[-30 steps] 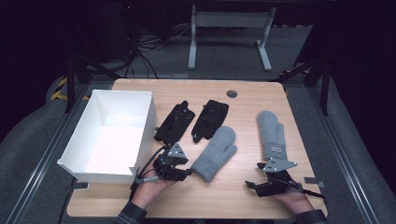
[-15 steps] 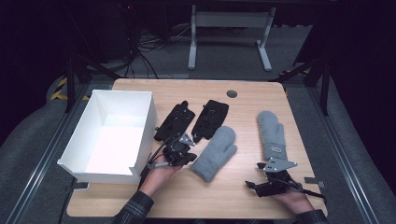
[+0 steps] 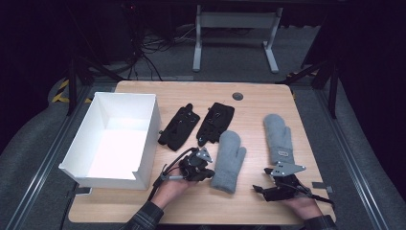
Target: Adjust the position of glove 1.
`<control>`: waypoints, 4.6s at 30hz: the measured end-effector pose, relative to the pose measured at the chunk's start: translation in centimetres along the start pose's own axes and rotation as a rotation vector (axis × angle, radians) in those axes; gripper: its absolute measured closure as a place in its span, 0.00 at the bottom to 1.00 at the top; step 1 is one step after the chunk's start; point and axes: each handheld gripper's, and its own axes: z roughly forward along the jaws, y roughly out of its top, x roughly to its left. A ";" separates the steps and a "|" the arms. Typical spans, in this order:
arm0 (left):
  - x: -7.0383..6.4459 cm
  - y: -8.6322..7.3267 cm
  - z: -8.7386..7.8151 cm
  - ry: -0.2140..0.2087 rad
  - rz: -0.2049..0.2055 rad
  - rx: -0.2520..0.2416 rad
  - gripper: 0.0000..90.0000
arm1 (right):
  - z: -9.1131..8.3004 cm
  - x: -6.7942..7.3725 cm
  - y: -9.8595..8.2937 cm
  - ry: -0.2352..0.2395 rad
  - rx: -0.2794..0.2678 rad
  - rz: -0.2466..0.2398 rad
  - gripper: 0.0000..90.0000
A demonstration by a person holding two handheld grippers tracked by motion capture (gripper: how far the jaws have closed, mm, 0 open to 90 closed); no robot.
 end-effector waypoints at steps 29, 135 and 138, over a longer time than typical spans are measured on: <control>-0.6 -1.3 -0.5 0.105 0.012 -0.003 0.49 | 0.0 3.6 5.8 0.131 -0.101 -0.010 1.00; 1.5 -5.9 -0.5 0.213 -0.032 -0.099 0.00 | 0.8 -12.1 4.9 -0.338 0.040 0.362 0.66; 1.5 -5.9 -0.5 0.213 -0.032 -0.099 0.00 | 1.3 -12.3 4.4 -0.331 0.049 0.367 0.71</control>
